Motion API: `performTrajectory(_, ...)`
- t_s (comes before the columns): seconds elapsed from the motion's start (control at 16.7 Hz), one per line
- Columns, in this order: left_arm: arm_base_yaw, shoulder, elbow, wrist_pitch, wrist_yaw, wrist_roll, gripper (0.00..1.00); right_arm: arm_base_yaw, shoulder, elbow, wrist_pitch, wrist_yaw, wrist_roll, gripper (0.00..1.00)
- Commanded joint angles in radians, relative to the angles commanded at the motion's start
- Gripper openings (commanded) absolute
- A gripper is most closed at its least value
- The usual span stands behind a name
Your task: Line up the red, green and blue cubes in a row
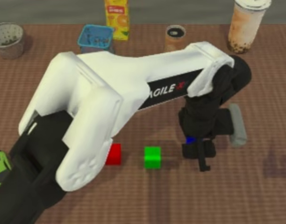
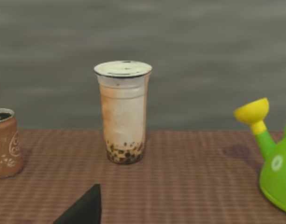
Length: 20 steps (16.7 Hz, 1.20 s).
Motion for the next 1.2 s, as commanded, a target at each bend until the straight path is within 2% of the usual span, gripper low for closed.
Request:
performTrajectory(0.48,0.0,0.0,0.0,0.0,0.0,0.0,0.98,0.0,0.0,0.0,0.0,0.0,0.0,1.0)
performTrajectory(1.2,0.007,-0.004,0.041,-0.041,0.0,-0.001,1.0,0.0,0.0,0.0,0.0,0.0,0.0,1.0)
